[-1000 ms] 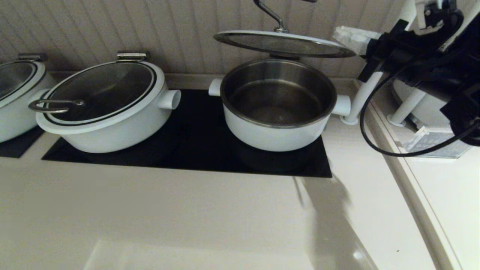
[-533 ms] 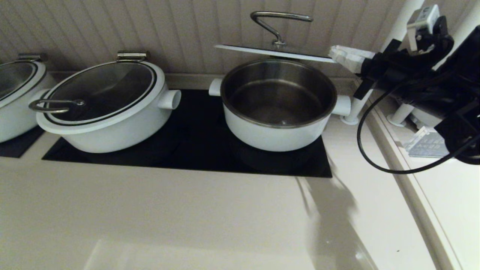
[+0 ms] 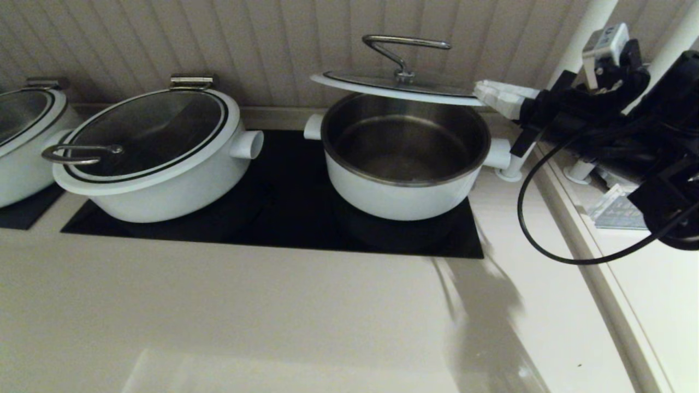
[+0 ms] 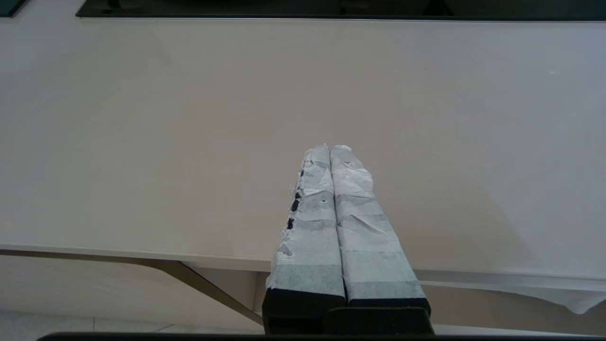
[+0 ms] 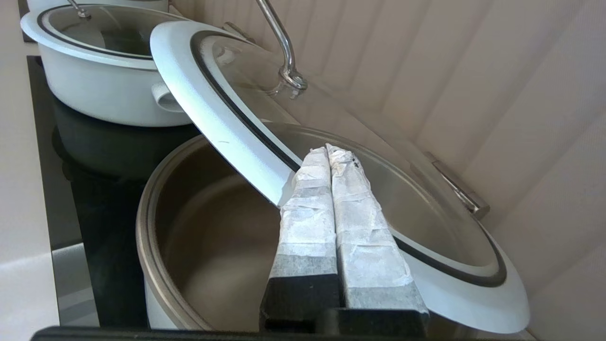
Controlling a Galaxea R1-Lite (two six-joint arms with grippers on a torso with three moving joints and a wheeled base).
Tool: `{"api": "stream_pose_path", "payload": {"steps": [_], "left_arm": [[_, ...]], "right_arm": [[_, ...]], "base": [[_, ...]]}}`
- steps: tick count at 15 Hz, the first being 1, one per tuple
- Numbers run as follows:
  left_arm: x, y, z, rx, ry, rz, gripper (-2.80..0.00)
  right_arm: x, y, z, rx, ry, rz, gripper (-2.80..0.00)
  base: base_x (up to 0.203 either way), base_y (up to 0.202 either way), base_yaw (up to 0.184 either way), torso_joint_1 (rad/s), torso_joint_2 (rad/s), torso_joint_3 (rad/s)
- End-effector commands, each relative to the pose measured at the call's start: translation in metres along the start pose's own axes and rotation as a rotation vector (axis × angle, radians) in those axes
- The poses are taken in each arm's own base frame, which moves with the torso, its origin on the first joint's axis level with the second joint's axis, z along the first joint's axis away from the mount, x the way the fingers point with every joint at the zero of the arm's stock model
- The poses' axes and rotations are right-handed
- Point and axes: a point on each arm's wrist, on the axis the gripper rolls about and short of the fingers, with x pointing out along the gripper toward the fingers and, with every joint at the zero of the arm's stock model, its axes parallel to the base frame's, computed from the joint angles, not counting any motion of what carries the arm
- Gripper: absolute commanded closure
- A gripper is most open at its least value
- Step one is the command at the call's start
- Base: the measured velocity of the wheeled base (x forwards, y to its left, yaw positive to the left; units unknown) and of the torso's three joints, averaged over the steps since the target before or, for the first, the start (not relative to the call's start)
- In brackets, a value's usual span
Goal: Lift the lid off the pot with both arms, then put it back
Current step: Close the pot lid
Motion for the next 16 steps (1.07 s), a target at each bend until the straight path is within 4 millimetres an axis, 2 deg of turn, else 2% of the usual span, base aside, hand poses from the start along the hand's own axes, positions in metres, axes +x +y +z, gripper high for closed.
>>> {"api": "stream_pose_path", "payload": {"steps": [1, 5, 16], "left_arm": [[0.000, 0.000, 0.000, 0.000, -0.001, 0.000, 0.00], [0.000, 0.000, 0.000, 0.000, -0.001, 0.000, 0.00], [0.000, 0.000, 0.000, 0.000, -0.001, 0.000, 0.00]], "right_arm": [[0.000, 0.004, -0.005, 0.005, 0.004, 0.010, 0.00], [-0.002, 0.010, -0.011, 0.022, 0.020, 0.022, 0.00], [-0.018, 0.032, -0.042, 0.055, 0.063, 0.032, 0.00]], "base": [[0.000, 0.000, 0.000, 0.000, 0.00, 0.000], [0.000, 0.000, 0.000, 0.000, 0.00, 0.000], [0.000, 0.000, 0.000, 0.000, 0.00, 0.000]]}}
